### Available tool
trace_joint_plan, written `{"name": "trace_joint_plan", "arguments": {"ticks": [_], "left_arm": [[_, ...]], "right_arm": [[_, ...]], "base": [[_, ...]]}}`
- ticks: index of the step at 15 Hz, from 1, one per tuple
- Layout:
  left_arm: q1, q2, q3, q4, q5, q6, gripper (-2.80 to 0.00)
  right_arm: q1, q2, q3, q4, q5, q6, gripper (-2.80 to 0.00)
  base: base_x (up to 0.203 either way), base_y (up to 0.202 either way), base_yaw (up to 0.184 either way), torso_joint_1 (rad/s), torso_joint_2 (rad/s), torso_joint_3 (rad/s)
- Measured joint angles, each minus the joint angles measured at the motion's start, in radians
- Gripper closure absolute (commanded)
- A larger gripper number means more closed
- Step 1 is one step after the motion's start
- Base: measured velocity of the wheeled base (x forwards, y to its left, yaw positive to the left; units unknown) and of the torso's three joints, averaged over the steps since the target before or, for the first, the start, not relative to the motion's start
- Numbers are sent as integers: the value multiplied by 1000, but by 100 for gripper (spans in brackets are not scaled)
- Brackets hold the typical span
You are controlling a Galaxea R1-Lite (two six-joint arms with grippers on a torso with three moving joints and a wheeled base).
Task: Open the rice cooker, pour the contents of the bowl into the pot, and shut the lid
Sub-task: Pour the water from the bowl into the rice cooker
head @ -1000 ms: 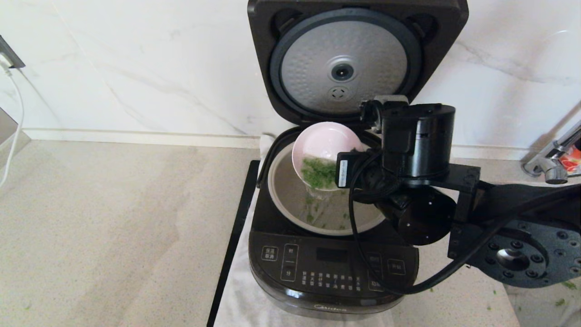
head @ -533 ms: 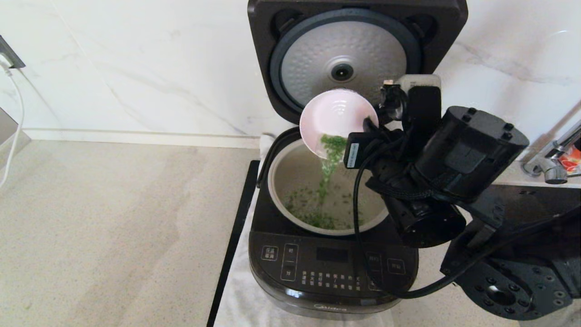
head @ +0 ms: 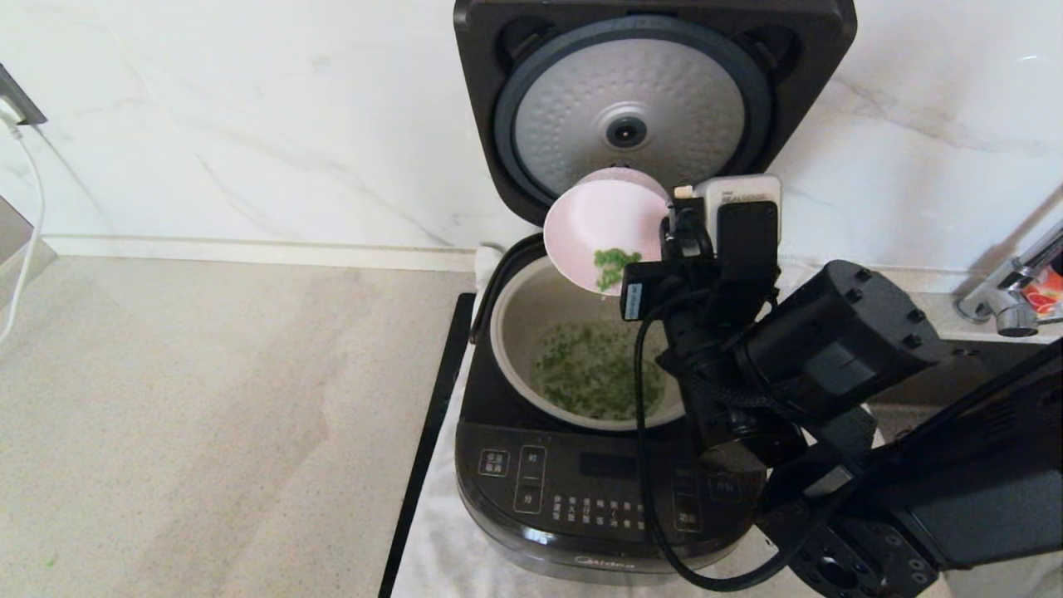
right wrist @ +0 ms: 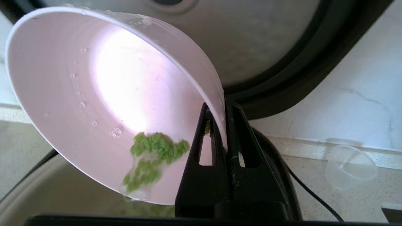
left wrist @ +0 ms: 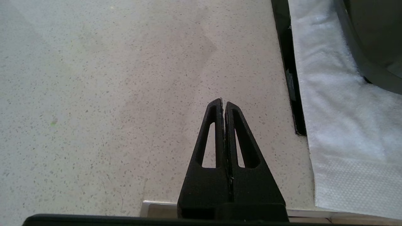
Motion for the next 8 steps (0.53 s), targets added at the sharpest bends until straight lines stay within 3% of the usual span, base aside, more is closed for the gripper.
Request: {"name": "trace_joint_plan", "arguments": {"ticks": [4, 8], "left_arm": [[0, 0, 0, 0, 0, 0, 0], [0, 0, 0, 0, 0, 0, 0]], "right_arm": [[8, 2, -22, 6, -15, -1, 0], [20, -26, -141, 227, -71, 53, 0]], "base": [[0, 0, 0, 0, 0, 0], [0, 0, 0, 0, 0, 0]]}}
